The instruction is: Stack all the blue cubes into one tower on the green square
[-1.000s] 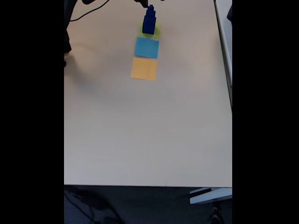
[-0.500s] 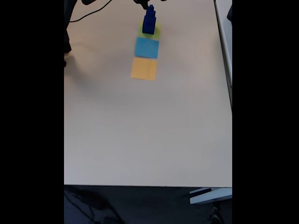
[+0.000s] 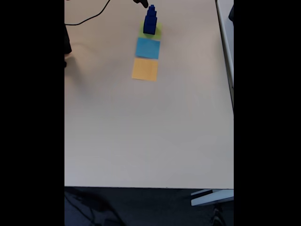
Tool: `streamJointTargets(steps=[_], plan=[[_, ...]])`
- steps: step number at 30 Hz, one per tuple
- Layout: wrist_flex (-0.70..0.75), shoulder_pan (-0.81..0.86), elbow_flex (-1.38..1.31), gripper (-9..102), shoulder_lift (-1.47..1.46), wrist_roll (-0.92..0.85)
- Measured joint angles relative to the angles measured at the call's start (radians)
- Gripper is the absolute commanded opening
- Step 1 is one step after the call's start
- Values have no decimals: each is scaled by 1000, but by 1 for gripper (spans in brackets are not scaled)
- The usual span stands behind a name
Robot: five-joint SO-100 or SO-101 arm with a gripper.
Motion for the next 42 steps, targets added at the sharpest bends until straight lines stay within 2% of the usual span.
streamJointTargets(steps=[9, 15, 26, 32, 42], plan=[[-225, 74, 476, 0, 362, -390], [-535, 67, 836, 0, 589, -683], [-942, 187, 1468, 0, 971, -982], [-1062, 199, 1720, 0, 1144, -1054], [-1069, 241, 1836, 0, 1226, -1150]])
